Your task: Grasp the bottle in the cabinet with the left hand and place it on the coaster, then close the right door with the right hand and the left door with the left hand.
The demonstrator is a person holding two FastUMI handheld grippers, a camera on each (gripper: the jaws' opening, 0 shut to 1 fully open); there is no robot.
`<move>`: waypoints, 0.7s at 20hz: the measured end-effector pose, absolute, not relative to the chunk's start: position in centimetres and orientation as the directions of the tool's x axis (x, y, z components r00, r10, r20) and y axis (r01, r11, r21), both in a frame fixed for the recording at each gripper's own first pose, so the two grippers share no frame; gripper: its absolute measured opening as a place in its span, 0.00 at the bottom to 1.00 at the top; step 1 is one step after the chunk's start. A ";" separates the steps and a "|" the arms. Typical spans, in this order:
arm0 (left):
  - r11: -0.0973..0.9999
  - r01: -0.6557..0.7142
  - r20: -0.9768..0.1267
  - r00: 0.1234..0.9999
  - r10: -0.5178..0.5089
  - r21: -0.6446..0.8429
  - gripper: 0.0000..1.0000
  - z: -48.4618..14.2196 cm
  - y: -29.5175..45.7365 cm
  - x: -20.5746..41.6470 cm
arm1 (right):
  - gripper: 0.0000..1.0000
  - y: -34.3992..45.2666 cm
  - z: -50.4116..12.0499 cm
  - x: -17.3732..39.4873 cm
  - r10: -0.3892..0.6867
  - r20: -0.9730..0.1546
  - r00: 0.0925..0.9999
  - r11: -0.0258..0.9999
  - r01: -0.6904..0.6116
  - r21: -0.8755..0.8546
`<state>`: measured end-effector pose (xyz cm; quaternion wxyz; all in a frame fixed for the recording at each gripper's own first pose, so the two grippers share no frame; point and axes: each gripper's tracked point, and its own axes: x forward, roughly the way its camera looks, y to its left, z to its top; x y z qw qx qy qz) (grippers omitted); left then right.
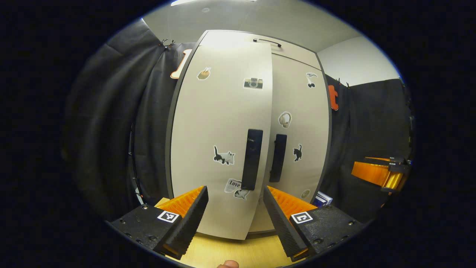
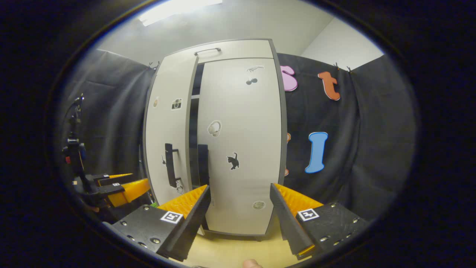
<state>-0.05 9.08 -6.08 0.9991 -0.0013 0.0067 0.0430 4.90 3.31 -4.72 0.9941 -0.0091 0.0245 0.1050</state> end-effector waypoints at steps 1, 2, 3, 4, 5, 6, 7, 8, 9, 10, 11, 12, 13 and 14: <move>0.996 -0.089 -0.009 0.996 0.089 0.002 0.89 -5.3 8.8 0.0 | 0.97 3.3 -4.3 4.8 0.206 -0.043 0.978 0.978 -0.207 -0.009; 0.995 -0.097 -0.004 0.995 0.097 0.006 0.94 -4.5 8.7 0.0 | 0.97 3.3 -3.8 4.8 0.205 -0.031 0.978 0.979 -0.206 -0.003; 0.994 -0.107 0.003 0.994 0.107 0.015 0.94 -3.8 8.7 -0.1 | 0.93 3.2 -3.4 4.8 0.204 -0.021 0.979 0.979 -0.204 -0.002; 0.993 -0.112 0.011 0.994 0.111 0.022 0.95 -3.1 8.5 -0.2 | 0.96 3.1 -3.1 4.8 0.199 -0.015 0.980 0.980 -0.199 -0.003; 0.993 -0.115 0.019 0.993 0.115 0.028 0.97 -2.6 8.3 -0.2 | 0.96 3.0 -2.8 4.9 0.196 -0.012 0.981 0.981 -0.196 -0.003; 0.993 -0.115 0.021 0.993 0.115 0.029 0.96 -2.2 8.0 -0.2 | 0.96 2.9 -2.7 4.8 0.195 -0.009 0.981 0.981 -0.195 -0.001; 0.993 -0.114 0.021 0.993 0.113 0.026 0.96 -2.0 7.7 -0.3 | 0.96 2.9 -2.5 4.7 0.195 -0.004 0.981 0.981 -0.195 0.004; 0.994 -0.109 0.023 0.994 0.108 0.022 0.96 -1.7 7.4 -0.3 | 0.96 2.7 -2.2 4.6 0.194 0.002 0.981 0.981 -0.194 0.005; 0.995 -0.100 0.027 0.995 0.100 0.018 0.96 -1.4 6.9 -0.3 | 0.96 2.5 -2.0 4.5 0.192 0.006 0.981 0.981 -0.192 0.003; 0.996 -0.093 0.033 0.995 0.092 0.016 0.96 -1.1 6.5 -0.3 | 0.96 2.3 -2.0 4.4 0.188 0.007 0.982 0.982 -0.188 -0.002; 0.996 -0.088 0.034 0.996 0.087 0.017 0.96 -1.0 6.2 -0.4 | 0.96 2.0 -1.9 4.4 0.185 0.007 0.983 0.983 -0.185 -0.006; 0.996 -0.085 0.034 0.996 0.084 0.019 0.96 -0.9 5.9 -0.4 | 0.96 1.7 -1.8 4.4 0.184 0.009 0.983 0.983 -0.184 -0.007; 0.996 -0.083 0.037 0.996 0.082 0.022 0.96 -0.7 5.5 -0.3 | 0.96 1.4 -1.6 4.3 0.183 0.013 0.983 0.983 -0.183 -0.005; 0.996 -0.080 0.041 0.996 0.079 0.025 0.96 -0.6 5.1 -0.3 | 0.96 1.0 -1.4 4.2 0.181 0.019 0.983 0.983 -0.181 -0.002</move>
